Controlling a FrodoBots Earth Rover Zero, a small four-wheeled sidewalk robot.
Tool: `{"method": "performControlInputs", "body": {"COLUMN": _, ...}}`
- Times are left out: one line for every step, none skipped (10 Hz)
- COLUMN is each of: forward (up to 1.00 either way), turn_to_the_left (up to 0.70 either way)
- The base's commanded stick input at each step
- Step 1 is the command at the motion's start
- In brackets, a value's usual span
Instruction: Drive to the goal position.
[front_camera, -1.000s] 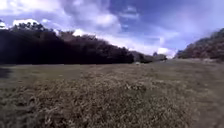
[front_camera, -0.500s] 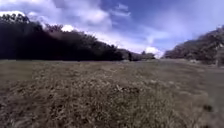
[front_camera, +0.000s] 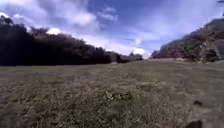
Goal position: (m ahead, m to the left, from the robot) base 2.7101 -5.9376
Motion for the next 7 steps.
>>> {"method": "performControlInputs", "body": {"forward": 0.70, "turn_to_the_left": -0.35}}
{"method": "performControlInputs", "body": {"forward": 0.70, "turn_to_the_left": -0.35}}
{"method": "performControlInputs", "body": {"forward": 0.70, "turn_to_the_left": -0.35}}
{"method": "performControlInputs", "body": {"forward": 0.70, "turn_to_the_left": -0.35}}
{"method": "performControlInputs", "body": {"forward": 0.70, "turn_to_the_left": -0.35}}
{"method": "performControlInputs", "body": {"forward": 0.70, "turn_to_the_left": -0.35}}
{"method": "performControlInputs", "body": {"forward": 0.70, "turn_to_the_left": -0.35}}
